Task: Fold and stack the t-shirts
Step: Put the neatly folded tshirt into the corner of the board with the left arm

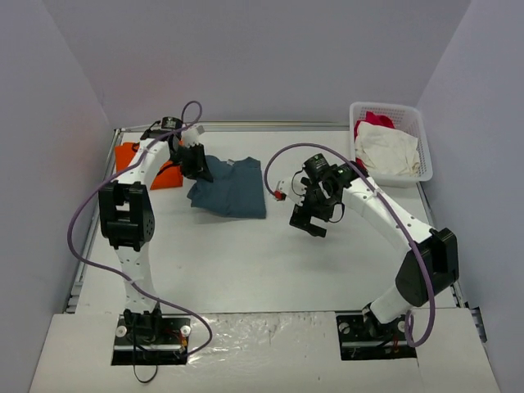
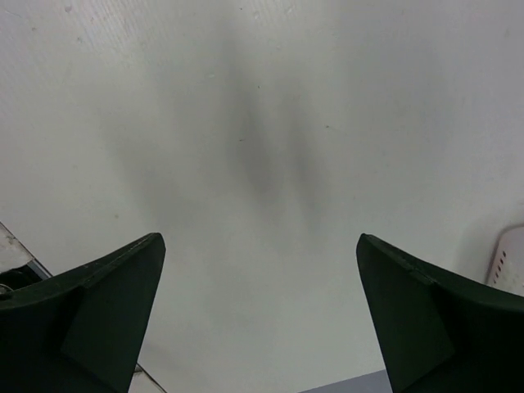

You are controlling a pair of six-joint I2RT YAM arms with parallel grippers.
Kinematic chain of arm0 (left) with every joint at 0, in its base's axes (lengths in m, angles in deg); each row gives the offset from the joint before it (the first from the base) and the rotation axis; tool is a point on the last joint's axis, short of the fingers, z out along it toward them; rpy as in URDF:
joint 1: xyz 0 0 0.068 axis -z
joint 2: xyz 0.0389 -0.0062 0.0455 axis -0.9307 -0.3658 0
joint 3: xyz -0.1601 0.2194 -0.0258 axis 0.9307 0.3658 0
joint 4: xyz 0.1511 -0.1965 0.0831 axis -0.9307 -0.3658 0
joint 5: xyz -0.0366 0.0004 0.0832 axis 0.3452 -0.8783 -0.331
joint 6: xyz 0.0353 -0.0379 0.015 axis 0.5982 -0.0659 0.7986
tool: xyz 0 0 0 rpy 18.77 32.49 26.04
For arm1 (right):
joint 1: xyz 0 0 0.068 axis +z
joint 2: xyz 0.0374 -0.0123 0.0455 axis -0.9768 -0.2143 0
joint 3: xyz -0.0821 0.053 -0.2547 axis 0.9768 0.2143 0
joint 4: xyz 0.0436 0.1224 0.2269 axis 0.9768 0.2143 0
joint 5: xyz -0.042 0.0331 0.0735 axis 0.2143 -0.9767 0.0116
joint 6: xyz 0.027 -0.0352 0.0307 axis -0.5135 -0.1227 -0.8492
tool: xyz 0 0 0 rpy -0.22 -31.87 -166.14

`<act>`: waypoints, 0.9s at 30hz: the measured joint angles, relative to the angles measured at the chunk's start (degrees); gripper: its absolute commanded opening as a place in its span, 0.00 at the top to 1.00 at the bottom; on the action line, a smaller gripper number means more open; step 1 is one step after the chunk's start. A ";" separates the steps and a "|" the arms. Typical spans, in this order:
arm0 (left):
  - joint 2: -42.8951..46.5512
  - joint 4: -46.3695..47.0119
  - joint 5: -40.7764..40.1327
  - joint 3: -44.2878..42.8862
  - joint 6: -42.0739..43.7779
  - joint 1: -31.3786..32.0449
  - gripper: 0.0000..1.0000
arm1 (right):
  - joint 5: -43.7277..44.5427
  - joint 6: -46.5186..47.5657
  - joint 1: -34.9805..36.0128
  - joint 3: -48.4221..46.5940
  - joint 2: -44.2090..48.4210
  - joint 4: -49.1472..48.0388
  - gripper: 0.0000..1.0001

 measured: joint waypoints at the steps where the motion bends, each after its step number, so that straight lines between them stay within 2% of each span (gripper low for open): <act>1: -0.57 -2.47 -1.86 -3.69 1.44 0.13 0.98 | -0.87 -0.02 -0.44 0.17 -0.57 -0.33 0.00; 4: -3.30 -7.93 -9.16 -13.79 3.96 0.50 0.98 | -3.34 -0.20 -1.88 0.31 -2.49 -1.29 0.00; 7: -9.09 -15.17 -17.42 -25.86 5.95 0.74 0.98 | -5.20 -0.42 -2.75 0.35 -4.39 -2.05 0.00; 8: -12.81 -17.66 -20.06 -32.52 6.60 0.76 0.98 | -5.68 -0.50 -2.93 0.42 -4.87 -2.27 0.00; 10: -16.79 -19.54 -24.61 -38.10 7.67 0.74 0.98 | -6.73 -0.61 -3.30 0.70 -5.46 -2.60 0.00; 17: -22.53 -25.22 -33.81 -44.78 12.15 -0.96 0.98 | -9.20 -0.72 -4.28 1.33 -5.55 -3.04 0.00; 21: -22.18 -25.81 -37.55 -46.73 15.23 -2.29 0.97 | -10.05 -0.92 -5.31 1.60 -5.57 -3.19 0.00; 27: -18.53 -25.18 -40.50 -44.98 17.90 -4.61 0.98 | -10.54 -1.42 -5.99 1.57 -7.78 -3.26 0.00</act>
